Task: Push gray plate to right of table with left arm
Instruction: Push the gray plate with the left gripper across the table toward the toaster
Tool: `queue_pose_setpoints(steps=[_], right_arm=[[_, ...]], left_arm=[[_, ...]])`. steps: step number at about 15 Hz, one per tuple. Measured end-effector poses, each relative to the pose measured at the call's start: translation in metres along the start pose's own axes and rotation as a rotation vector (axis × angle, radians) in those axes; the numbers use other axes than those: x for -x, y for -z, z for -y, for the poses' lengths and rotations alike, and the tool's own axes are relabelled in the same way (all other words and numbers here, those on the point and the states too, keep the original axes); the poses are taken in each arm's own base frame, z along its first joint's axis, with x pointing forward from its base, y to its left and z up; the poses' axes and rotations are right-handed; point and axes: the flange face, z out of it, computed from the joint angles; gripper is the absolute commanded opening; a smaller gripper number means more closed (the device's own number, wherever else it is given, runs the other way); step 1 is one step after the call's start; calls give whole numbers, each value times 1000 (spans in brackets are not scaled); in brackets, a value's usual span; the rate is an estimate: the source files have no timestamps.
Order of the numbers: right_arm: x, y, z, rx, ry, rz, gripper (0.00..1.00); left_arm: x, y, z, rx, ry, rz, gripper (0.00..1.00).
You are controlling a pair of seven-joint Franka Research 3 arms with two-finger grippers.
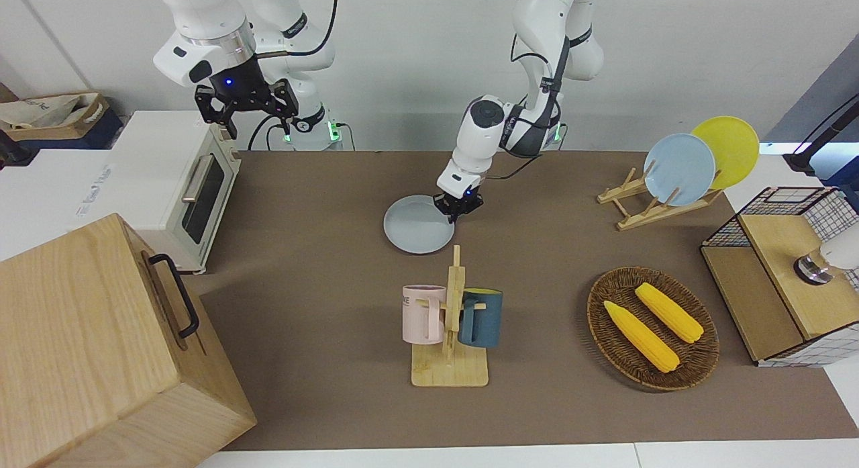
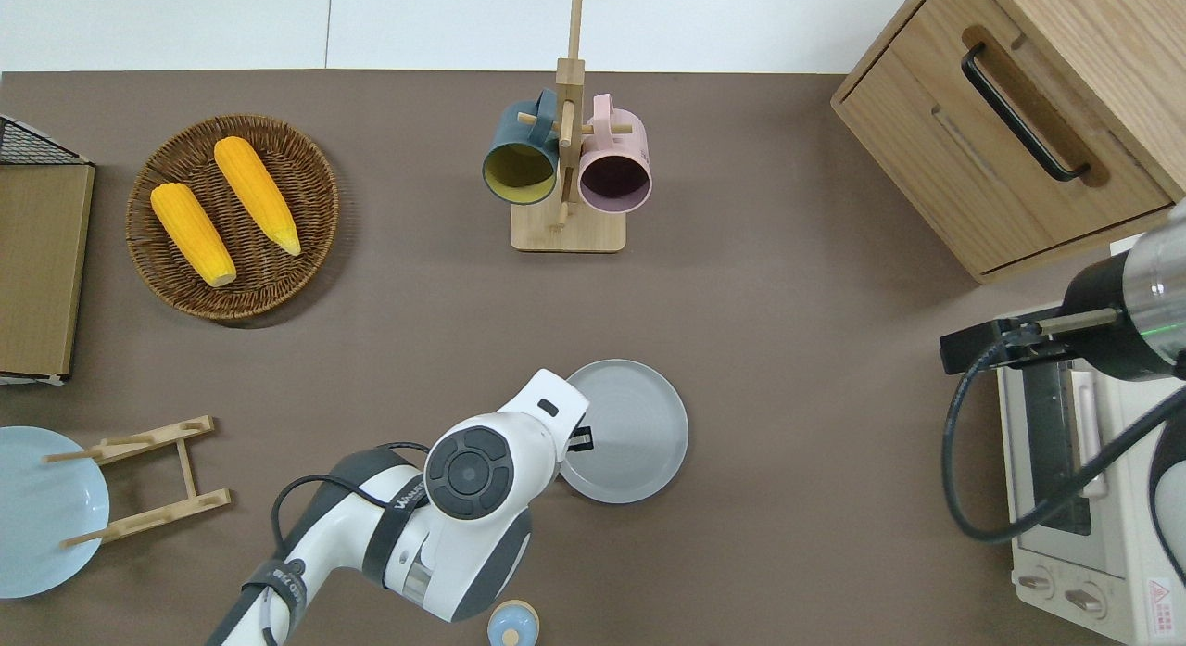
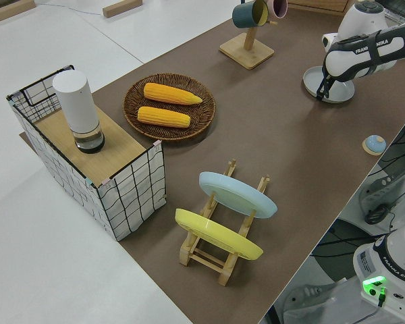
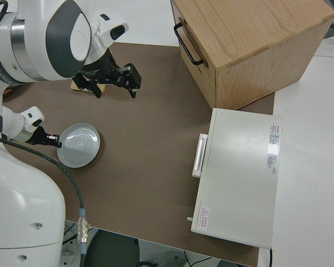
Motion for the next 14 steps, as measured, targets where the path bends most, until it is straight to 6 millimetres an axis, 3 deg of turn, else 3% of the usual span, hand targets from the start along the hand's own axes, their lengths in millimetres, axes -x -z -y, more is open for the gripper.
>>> queue_pose_setpoints(steps=[14], right_arm=[[0, 0, 0, 0, 0, 0, 983]], left_arm=[[31, -19, -108, 67, 73, 49, 0]])
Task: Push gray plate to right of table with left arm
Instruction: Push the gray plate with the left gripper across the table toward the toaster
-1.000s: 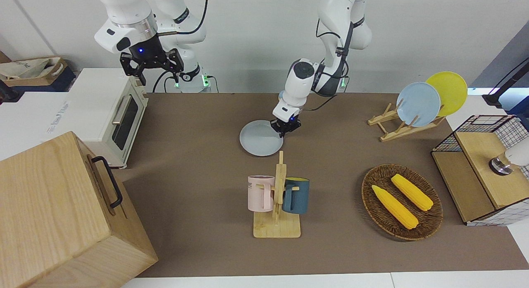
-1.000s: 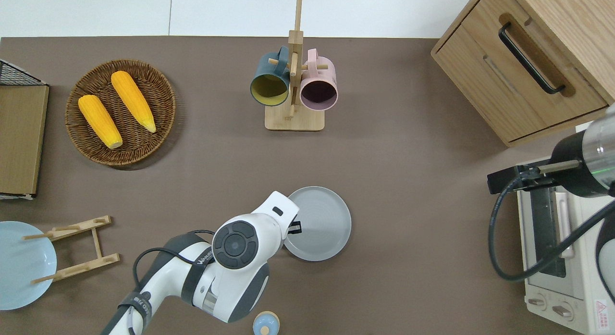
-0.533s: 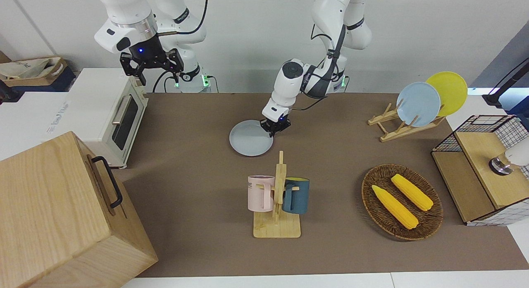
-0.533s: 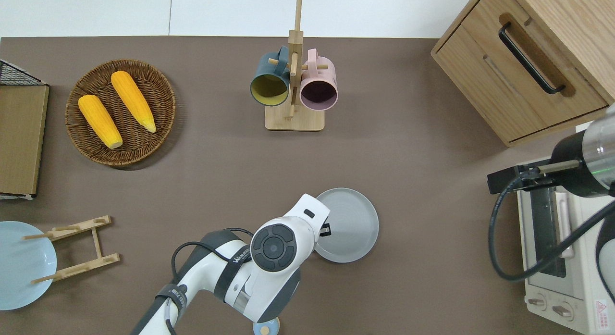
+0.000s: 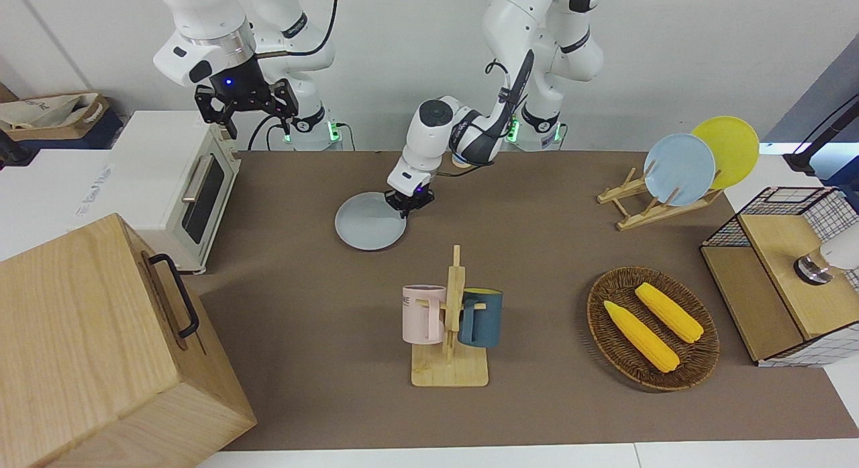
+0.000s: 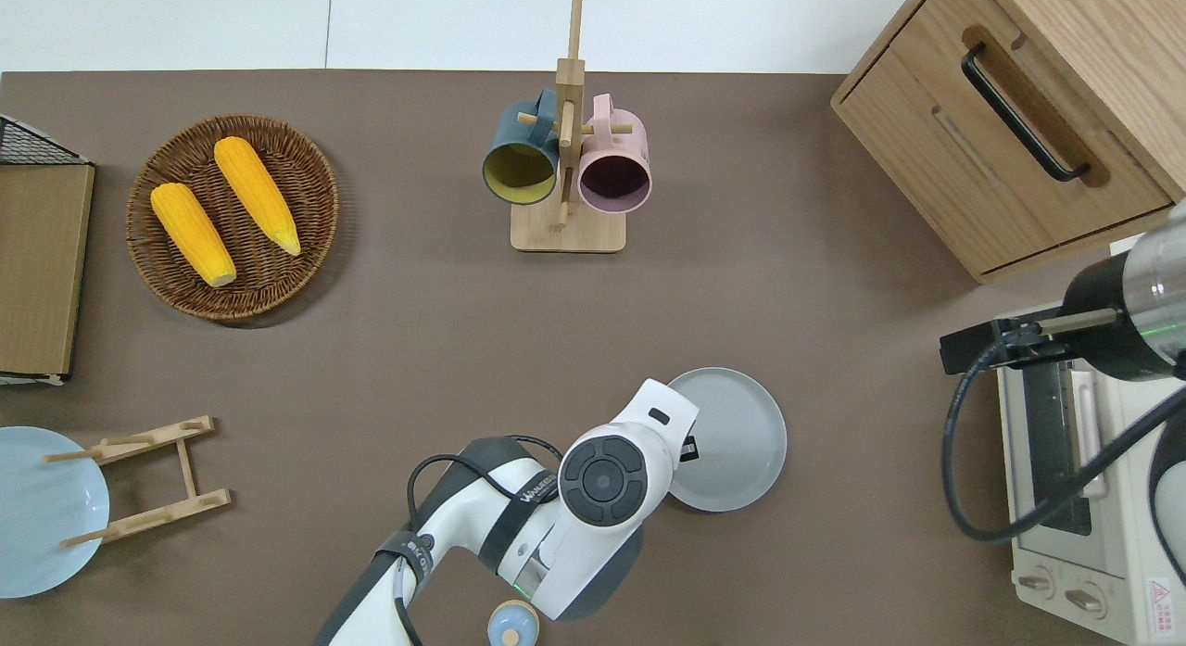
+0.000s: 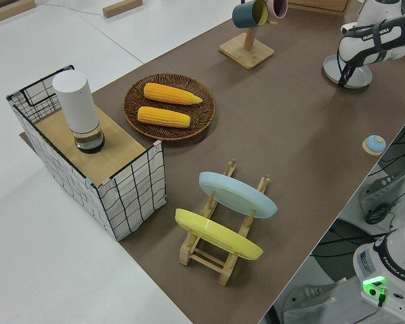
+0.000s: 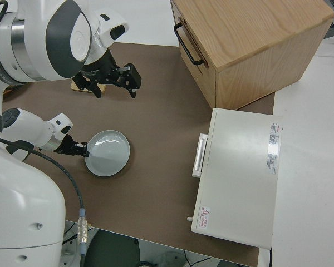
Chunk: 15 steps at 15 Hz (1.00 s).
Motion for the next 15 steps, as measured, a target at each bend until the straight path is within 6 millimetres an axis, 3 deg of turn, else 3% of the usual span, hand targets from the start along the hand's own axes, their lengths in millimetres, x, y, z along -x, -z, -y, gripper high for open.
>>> queue_pose_setpoints(steps=[2, 4, 5, 6, 8, 9, 15], right_arm=[[0, 0, 0, 0, 0, 0, 983], [0, 0, 0, 0, 0, 0, 983], [0, 0, 0, 0, 0, 0, 983], [0, 0, 0, 0, 0, 0, 983], [0, 0, 0, 0, 0, 0, 983], [0, 0, 0, 0, 0, 0, 983], [0, 0, 0, 0, 0, 0, 983]], left_arm=[[3, -2, -9, 2, 9, 7, 84], [3, -3, -12, 1, 13, 11, 346], [3, -4, -12, -4, 14, 16, 548], [3, -5, -12, -8, 14, 21, 639], [2, -6, -12, -14, 16, 26, 929], [0, -4, -12, -24, 19, 33, 989], [-28, 26, -4, -80, 8, 77, 989]])
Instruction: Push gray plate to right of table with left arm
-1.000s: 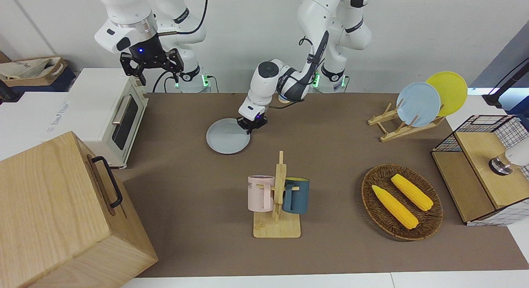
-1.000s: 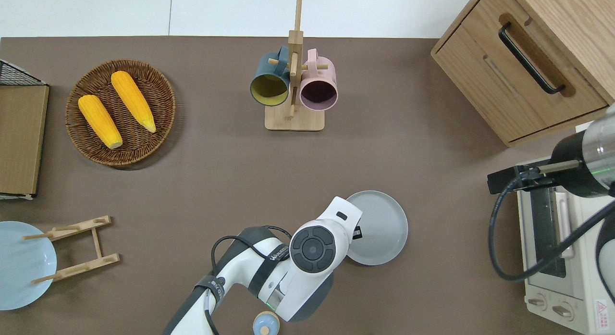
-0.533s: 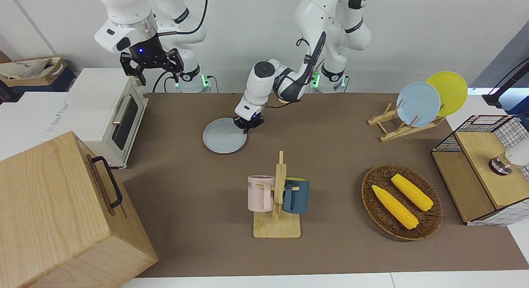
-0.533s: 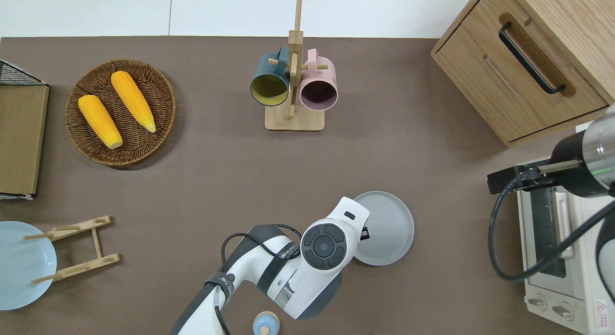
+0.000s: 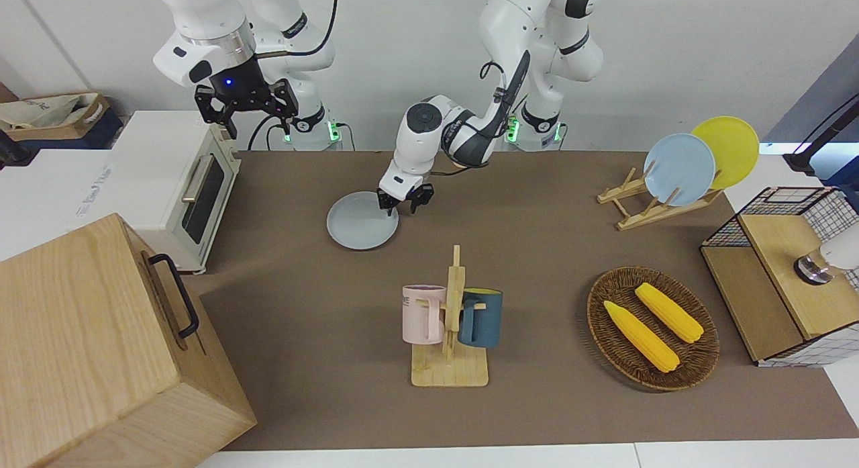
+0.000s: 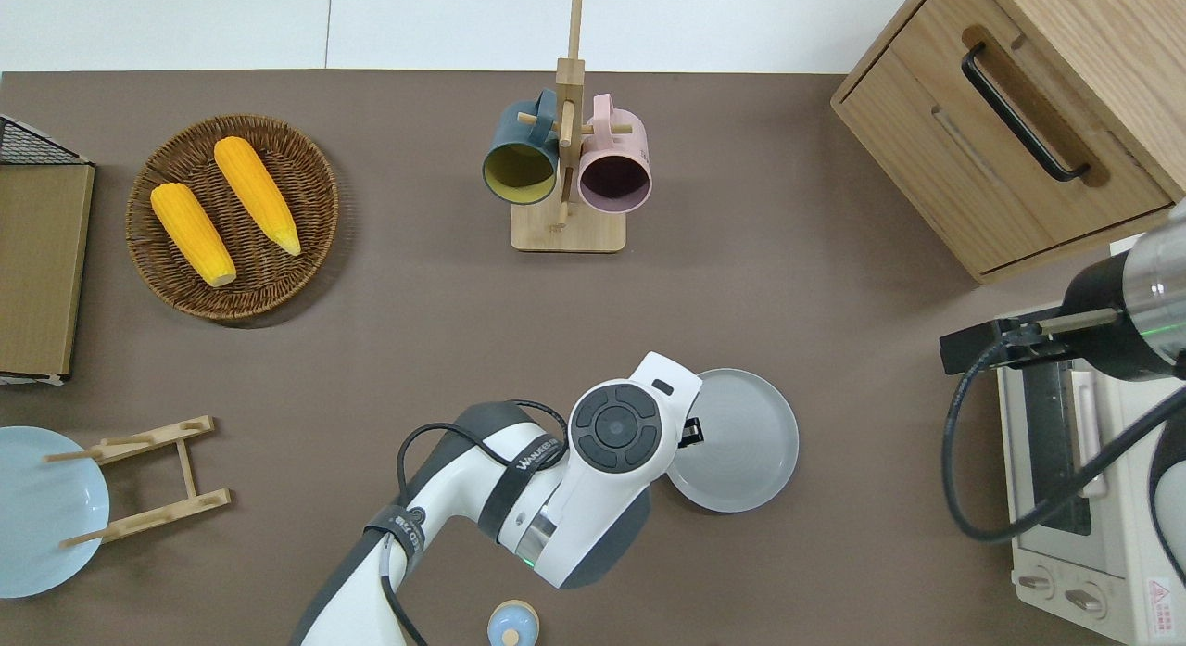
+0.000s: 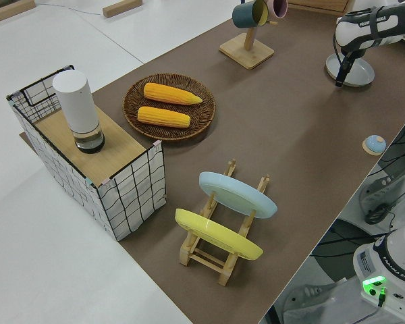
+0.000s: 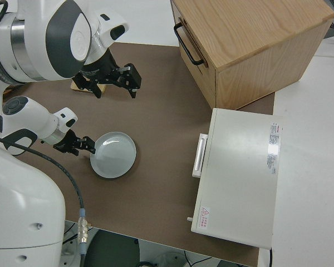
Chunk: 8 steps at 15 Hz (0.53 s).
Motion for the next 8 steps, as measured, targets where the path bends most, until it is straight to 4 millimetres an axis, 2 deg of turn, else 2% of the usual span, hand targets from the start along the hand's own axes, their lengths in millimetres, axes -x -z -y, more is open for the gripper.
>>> queue_pose_setpoints(steps=[3, 8], right_arm=[[0, 0, 0, 0, 0, 0, 983], [0, 0, 0, 0, 0, 0, 983]], left_arm=[[-15, 16, 20, -25, -37, 18, 991], [-33, 57, 57, -54, -97, 37, 991]])
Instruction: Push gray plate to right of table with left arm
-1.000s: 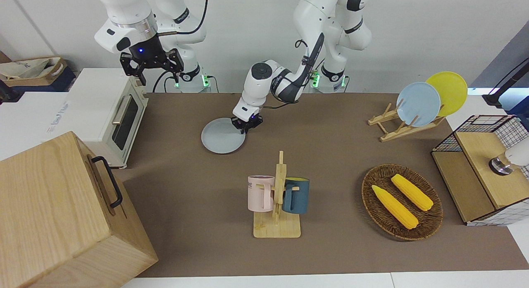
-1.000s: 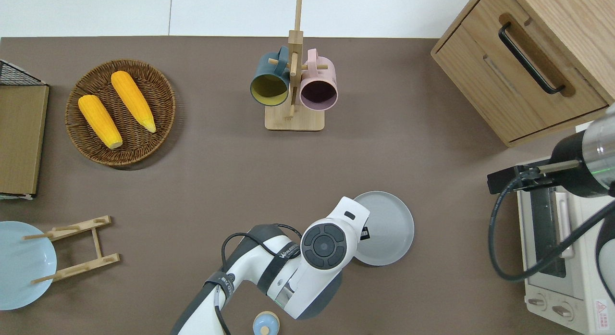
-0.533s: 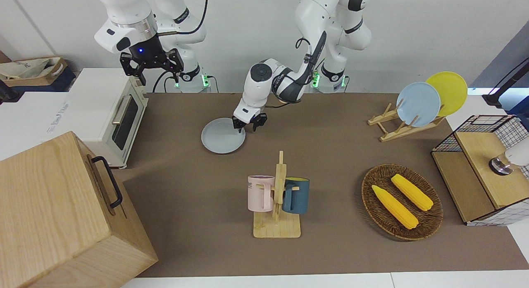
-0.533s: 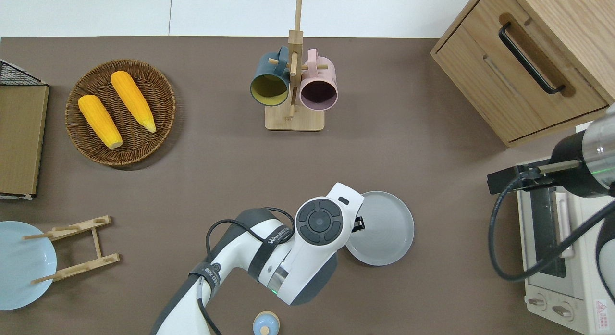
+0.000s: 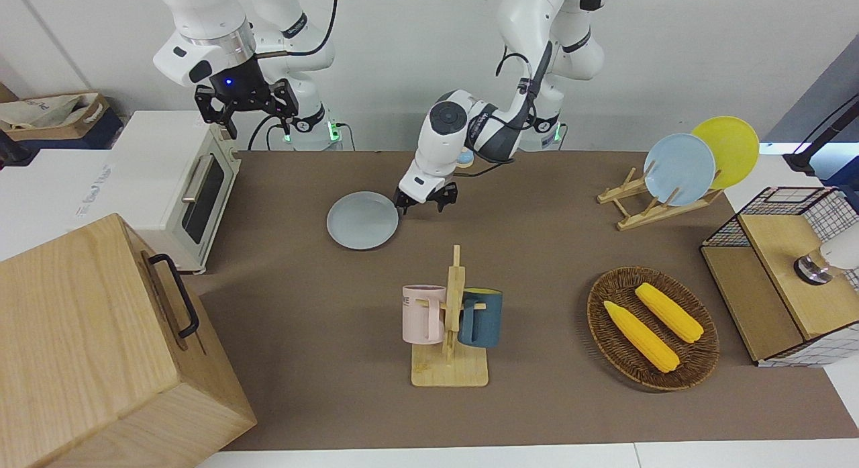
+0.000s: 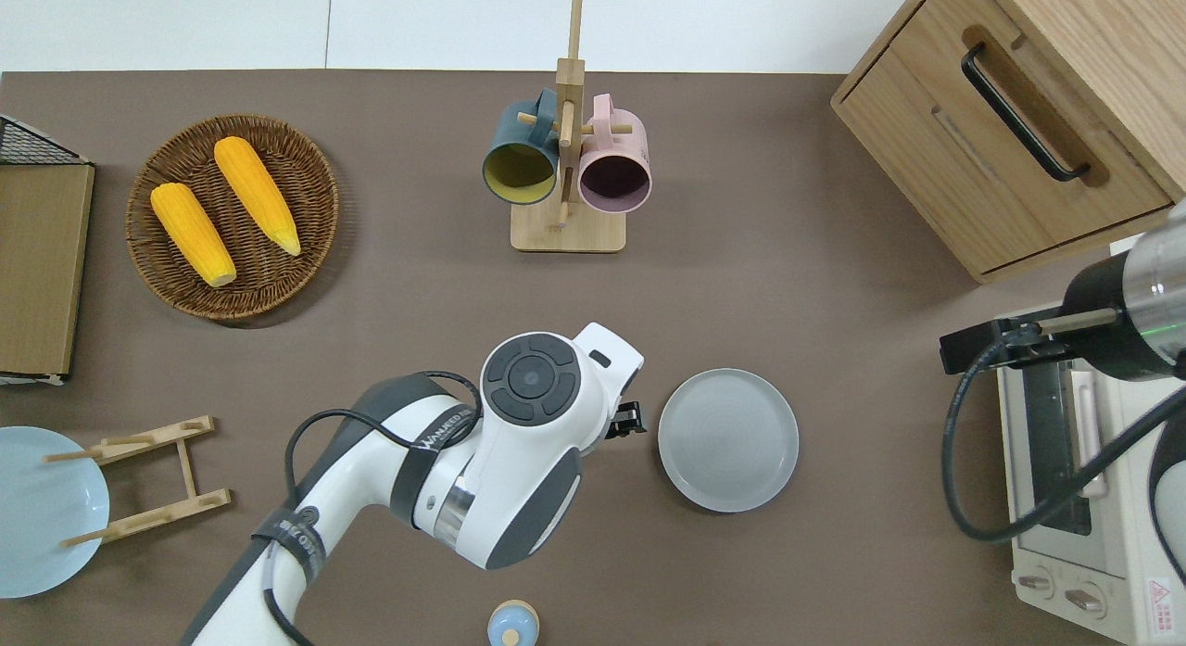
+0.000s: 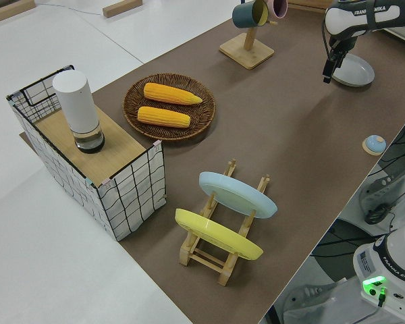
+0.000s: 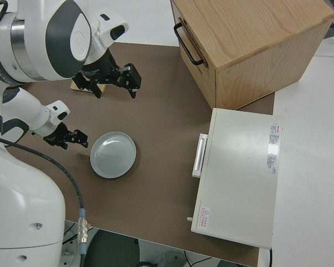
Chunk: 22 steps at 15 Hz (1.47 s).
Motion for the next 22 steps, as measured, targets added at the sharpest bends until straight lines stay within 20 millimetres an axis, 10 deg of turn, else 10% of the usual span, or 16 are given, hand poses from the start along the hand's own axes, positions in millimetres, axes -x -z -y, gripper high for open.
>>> queue_pose_setpoints(steps=[22], right_arm=[[0, 0, 0, 0, 0, 0, 983]], left_arm=[[-59, 168, 209, -75, -117, -58, 993]])
